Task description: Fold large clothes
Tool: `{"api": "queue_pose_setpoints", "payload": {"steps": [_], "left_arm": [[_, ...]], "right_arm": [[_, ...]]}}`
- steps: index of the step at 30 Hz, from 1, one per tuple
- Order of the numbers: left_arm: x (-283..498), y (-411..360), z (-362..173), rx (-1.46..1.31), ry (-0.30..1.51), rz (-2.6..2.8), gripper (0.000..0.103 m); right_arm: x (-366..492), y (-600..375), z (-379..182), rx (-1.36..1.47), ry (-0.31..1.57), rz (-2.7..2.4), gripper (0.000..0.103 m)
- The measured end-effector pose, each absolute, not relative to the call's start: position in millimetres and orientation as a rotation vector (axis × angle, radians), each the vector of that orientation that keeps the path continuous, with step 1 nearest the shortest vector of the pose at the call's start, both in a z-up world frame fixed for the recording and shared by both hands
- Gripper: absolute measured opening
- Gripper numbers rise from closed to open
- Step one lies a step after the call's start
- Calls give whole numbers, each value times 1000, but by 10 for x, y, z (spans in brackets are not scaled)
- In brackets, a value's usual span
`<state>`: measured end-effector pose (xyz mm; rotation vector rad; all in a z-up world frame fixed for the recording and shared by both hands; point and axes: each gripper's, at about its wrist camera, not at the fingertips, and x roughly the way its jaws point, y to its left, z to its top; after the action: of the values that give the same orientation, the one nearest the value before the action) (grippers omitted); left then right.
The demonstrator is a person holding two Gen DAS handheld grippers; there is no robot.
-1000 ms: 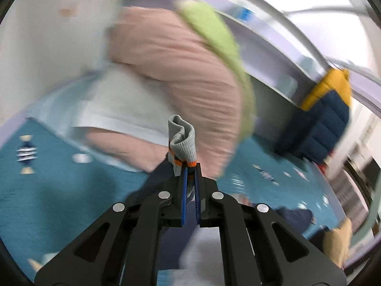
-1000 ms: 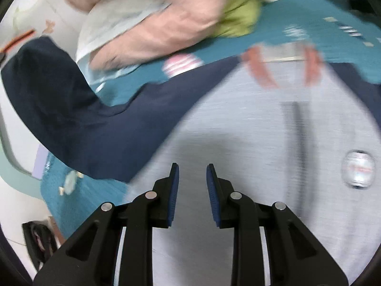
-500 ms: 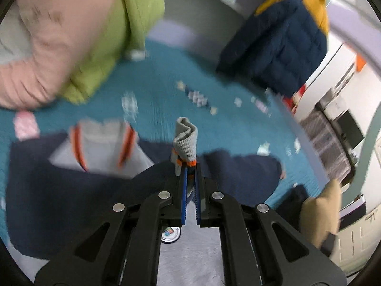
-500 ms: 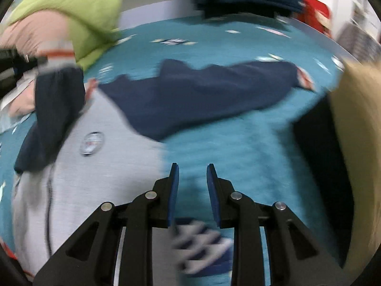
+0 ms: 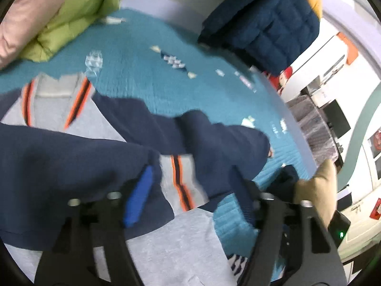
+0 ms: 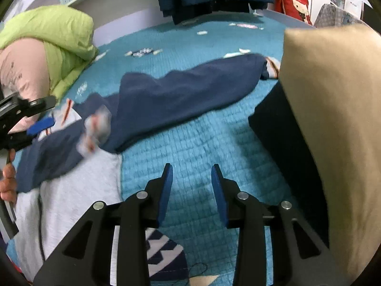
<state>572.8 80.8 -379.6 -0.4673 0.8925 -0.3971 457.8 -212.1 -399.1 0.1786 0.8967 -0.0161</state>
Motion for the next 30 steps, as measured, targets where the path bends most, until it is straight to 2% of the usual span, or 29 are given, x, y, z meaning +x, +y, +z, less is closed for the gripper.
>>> {"api": "queue_pose_setpoints", "payload": {"steps": [6,10,12,17,24,25,26,28,30], "left_arm": [[5566,1035,-3899,-119,955,-137,74],[5543,1246,-4258,-101,1072,-76,74],[5541,1314,-4438,-95,1123,-56,74],[5523,1290,-4561,-56,1116,-75,81],[5565,1235,-4573,-51,1119,-59,86],[5561,1237,-4572,-50,1115,-63,86],[5565,1218,-4572,-53,1110,-65,86],[5538,1258,-4547,-84,1095,-81,86],[5503,1339,-4486,-139,1071,-102,86]], "right_arm": [[4918,-2170,-3479,267,853,24,39],[5599,-2377,-3205,306,916,-44,45],[5938,-2533,-3155,279,930,-128,53],[6655,-3219,-3665,461,1153,-351,54],[6893,-3520,-4390,584,1271,-446,55],[6859,-3561,-4472,651,1239,-411,50],[6827,-3575,-4492,678,1212,-390,40],[6740,-3581,-4444,682,1125,-349,6],[6666,-3518,-4291,660,1050,-297,6]]}}
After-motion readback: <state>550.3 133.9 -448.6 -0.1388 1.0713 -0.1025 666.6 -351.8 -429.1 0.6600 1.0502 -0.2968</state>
